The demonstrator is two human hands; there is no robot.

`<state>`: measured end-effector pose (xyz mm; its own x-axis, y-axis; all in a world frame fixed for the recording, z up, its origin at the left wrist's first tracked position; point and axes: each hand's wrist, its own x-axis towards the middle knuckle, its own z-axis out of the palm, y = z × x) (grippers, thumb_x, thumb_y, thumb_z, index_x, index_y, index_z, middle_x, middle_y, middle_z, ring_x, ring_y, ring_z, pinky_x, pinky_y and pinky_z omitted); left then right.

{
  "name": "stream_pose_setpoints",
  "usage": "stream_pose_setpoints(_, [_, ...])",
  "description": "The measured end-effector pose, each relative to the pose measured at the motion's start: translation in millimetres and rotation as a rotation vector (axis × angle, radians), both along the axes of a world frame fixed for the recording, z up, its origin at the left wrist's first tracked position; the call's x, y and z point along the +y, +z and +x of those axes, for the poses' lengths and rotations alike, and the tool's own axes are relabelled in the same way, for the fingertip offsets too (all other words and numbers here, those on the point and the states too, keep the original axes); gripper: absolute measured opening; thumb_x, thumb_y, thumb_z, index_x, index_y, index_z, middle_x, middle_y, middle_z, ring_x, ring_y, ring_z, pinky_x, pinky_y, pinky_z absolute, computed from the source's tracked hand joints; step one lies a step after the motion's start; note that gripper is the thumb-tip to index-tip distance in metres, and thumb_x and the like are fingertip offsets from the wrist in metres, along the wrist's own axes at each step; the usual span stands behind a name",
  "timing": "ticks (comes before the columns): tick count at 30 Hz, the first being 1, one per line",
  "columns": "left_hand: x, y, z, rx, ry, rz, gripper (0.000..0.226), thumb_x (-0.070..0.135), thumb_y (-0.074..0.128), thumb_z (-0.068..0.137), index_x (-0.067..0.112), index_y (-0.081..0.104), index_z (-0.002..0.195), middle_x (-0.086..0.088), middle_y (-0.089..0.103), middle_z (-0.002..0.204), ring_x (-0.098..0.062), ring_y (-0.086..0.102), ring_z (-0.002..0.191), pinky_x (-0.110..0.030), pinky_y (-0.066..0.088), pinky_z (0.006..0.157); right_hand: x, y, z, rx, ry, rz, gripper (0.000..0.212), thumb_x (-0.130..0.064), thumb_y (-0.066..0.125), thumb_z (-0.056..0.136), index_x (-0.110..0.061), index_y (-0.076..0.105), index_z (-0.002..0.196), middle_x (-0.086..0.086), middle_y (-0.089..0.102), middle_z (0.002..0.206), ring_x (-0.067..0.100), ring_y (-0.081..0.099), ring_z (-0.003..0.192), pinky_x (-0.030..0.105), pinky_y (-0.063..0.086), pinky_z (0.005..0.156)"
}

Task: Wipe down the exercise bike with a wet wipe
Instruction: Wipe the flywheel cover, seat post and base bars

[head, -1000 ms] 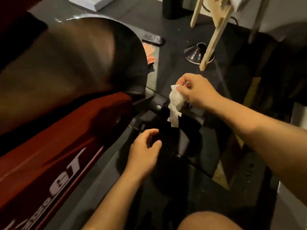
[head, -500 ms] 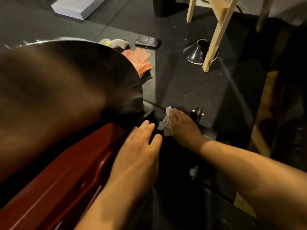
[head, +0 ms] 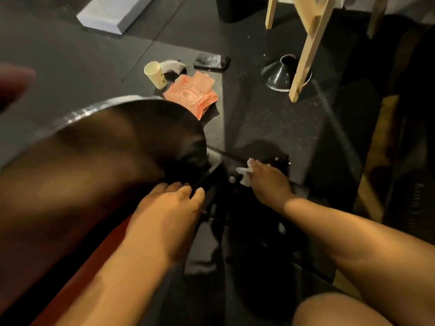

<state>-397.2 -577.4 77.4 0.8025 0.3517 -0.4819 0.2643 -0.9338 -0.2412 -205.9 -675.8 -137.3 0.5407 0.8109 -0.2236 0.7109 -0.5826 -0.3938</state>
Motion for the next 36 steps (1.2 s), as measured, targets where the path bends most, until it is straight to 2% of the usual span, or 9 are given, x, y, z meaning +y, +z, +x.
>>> stream_pose_setpoints(3, [28, 7, 1, -0.046, 0.087, -0.251, 0.077, 0.066, 0.024, 0.080, 0.040, 0.021, 0.152, 0.015, 0.034, 0.152, -0.013, 0.042, 0.134, -0.023, 0.039, 0.105, 69, 6, 18, 0.112, -0.018, 0.163, 0.049, -0.028, 0.038, 0.101, -0.009, 0.036, 0.146, 0.012, 0.037, 0.152, 0.030, 0.040, 0.136, 0.038, 0.035, 0.109])
stream_pose_setpoints(6, [33, -3, -4, -0.125, 0.082, -0.383, 0.064, 0.054, 0.044, 0.088, 0.043, 0.029, 0.150, 0.020, 0.028, 0.157, -0.007, 0.029, 0.143, -0.018, 0.025, 0.112, 114, 0, 0, 0.182, 0.186, 0.078, 0.057, -0.038, 0.023, 0.100, -0.011, 0.030, 0.150, 0.013, 0.034, 0.153, 0.035, 0.039, 0.136, 0.044, 0.036, 0.108])
stream_pose_setpoints(13, [37, -15, -3, -0.069, 0.020, -0.391, 0.077, 0.049, 0.055, 0.094, 0.049, 0.004, 0.153, 0.015, -0.002, 0.164, -0.006, -0.009, 0.151, -0.029, 0.002, 0.124, 40, -8, 32, 0.098, 0.318, -0.140, 0.053, -0.027, 0.038, 0.100, -0.016, 0.027, 0.151, 0.017, 0.035, 0.151, 0.038, 0.052, 0.125, 0.044, 0.044, 0.101])
stream_pose_setpoints(16, [36, -17, -3, -0.081, -0.006, -0.396, 0.081, 0.057, 0.052, 0.093, 0.052, -0.005, 0.151, 0.016, -0.012, 0.163, -0.005, -0.019, 0.148, -0.025, -0.007, 0.121, 22, -11, 39, -0.066, 0.478, -0.319, 0.051, -0.033, 0.037, 0.102, -0.015, 0.030, 0.149, 0.015, 0.021, 0.158, 0.034, 0.042, 0.134, 0.047, 0.041, 0.104])
stream_pose_setpoints(22, [36, -16, -6, -0.083, -0.031, -0.419, 0.087, 0.064, 0.048, 0.091, 0.051, -0.015, 0.150, 0.017, -0.017, 0.161, -0.004, -0.030, 0.144, -0.029, -0.012, 0.120, 78, -13, 10, 0.008, 0.449, -0.027, 0.076, -0.050, 0.036, 0.101, -0.010, 0.002, 0.156, 0.013, 0.004, 0.163, 0.027, 0.006, 0.150, 0.038, 0.011, 0.120])
stream_pose_setpoints(28, [34, -14, -3, -0.033, -0.035, -0.388, 0.087, 0.067, 0.045, 0.091, 0.053, -0.020, 0.147, 0.017, -0.021, 0.159, -0.006, -0.033, 0.143, -0.027, -0.018, 0.115, 18, -11, 5, -0.178, 0.502, -0.027, 0.089, -0.058, 0.040, 0.093, -0.007, 0.002, 0.155, 0.019, 0.004, 0.162, 0.034, 0.008, 0.149, 0.046, 0.010, 0.121])
stream_pose_setpoints(30, [34, -17, -4, -0.035, -0.021, -0.386, 0.087, 0.068, 0.045, 0.090, 0.054, -0.019, 0.147, 0.017, -0.021, 0.160, -0.007, -0.033, 0.143, -0.029, -0.016, 0.118, 22, -10, 12, -0.007, 0.454, -0.158, 0.076, -0.054, 0.032, 0.098, -0.012, 0.003, 0.156, 0.015, 0.004, 0.162, 0.031, 0.008, 0.149, 0.048, 0.013, 0.120])
stream_pose_setpoints(33, [36, -23, -6, -0.078, -0.019, -0.370, 0.088, 0.068, 0.045, 0.089, 0.055, -0.019, 0.147, 0.017, -0.020, 0.161, -0.007, -0.035, 0.142, -0.029, -0.015, 0.117, 64, 8, 32, 0.494, 0.242, -0.116, 0.045, -0.040, 0.029, 0.105, -0.010, 0.057, 0.124, 0.008, 0.057, 0.127, 0.020, 0.053, 0.120, 0.045, 0.033, 0.112])
stream_pose_setpoints(36, [35, -19, -4, -0.057, -0.009, -0.368, 0.085, 0.067, 0.044, 0.091, 0.055, -0.019, 0.147, 0.019, -0.023, 0.159, -0.005, -0.036, 0.141, -0.028, -0.014, 0.117, 110, 4, 26, 0.678, 0.081, -0.049, 0.066, -0.052, 0.018, 0.103, -0.003, 0.063, 0.102, 0.005, 0.065, 0.100, 0.013, 0.060, 0.096, 0.036, 0.039, 0.096])
